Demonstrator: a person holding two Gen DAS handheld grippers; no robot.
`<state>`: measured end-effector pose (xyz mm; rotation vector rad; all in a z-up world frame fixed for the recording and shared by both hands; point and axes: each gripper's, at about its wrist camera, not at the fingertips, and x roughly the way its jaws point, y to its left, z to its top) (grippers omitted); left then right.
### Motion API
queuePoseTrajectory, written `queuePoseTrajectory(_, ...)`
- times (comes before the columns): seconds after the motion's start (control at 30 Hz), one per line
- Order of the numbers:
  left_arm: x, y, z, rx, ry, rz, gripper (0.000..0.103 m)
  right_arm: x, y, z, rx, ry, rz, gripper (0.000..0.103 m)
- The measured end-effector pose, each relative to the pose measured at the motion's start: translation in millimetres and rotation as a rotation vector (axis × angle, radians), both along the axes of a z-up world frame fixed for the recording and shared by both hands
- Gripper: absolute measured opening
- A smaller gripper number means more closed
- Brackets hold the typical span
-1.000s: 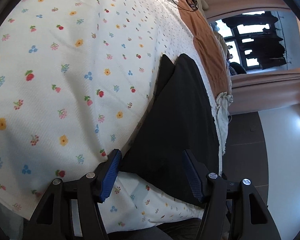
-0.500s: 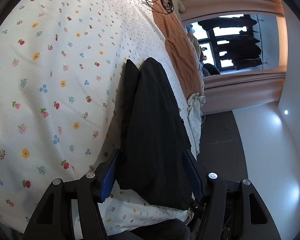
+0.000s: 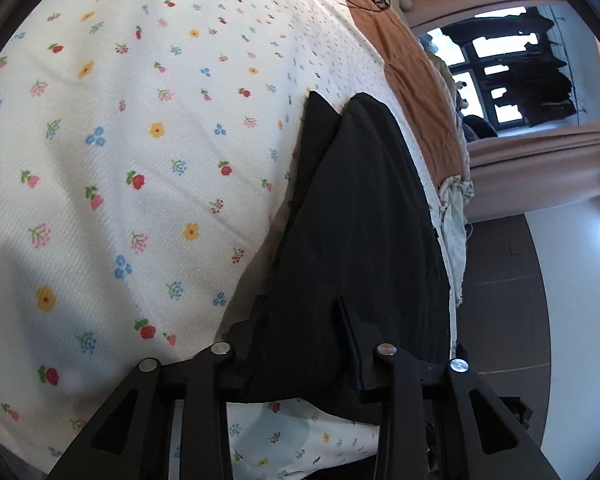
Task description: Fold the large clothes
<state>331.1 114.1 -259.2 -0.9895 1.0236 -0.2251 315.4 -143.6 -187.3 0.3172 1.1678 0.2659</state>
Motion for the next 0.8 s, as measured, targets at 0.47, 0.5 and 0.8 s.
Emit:
queuePoseTrajectory(0.47,-11,1,-3,0.013,0.024,0.098,0.027,76,1,3,-0.092,-0.011,-0.071,0.021)
queuePoseTrajectory(0.5,-12,1,-3,0.015,0.025,0.109,0.027,81,1,4,-0.097,-0.014,-0.074,0.021)
queuePoseTrajectory(0.8,-11,-4,2,0.072,0.042,0.153,0.027,117,-1,1,-0.075,-0.027,-0.084,0.021)
